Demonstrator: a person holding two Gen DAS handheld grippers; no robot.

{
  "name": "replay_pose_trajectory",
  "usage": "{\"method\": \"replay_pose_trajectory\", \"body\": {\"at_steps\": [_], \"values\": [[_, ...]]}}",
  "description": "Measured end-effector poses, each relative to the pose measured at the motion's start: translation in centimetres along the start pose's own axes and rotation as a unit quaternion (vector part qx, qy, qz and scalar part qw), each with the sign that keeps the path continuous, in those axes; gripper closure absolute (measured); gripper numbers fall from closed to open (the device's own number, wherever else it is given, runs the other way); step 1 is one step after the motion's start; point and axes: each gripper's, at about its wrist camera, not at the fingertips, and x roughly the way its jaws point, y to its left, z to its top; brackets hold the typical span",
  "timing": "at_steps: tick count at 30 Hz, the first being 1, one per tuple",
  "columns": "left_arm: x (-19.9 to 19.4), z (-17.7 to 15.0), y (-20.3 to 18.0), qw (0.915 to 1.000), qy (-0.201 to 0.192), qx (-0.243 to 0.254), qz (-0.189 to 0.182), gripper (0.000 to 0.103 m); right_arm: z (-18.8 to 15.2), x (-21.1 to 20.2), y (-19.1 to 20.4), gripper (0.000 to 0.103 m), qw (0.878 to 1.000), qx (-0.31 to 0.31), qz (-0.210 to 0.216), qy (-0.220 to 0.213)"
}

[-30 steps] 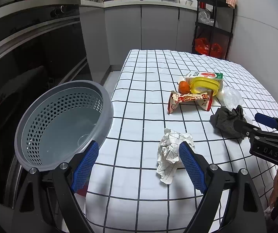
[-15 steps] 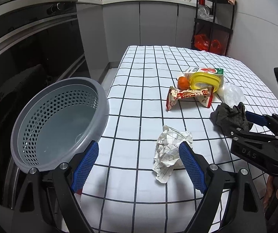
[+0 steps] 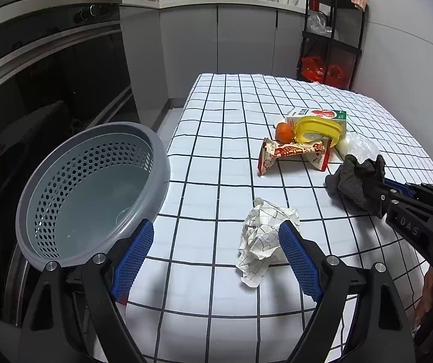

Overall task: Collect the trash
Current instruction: 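Lower the right gripper onto the dark gray cloth and close on it, then grasp the crumpled white paper with the left gripper while the right gripper lifts the cloth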

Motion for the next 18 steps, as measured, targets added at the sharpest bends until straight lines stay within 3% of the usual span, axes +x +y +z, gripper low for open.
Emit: {"method": "replay_pose_trajectory", "body": {"at_steps": [18], "values": [[-0.2, -0.2, -0.6, 0.9999, -0.005, 0.010, -0.012, 0.018, 0.2, -4.7, -3.4, 0.093, 0.994, 0.068, 0.072, -0.053]]}}
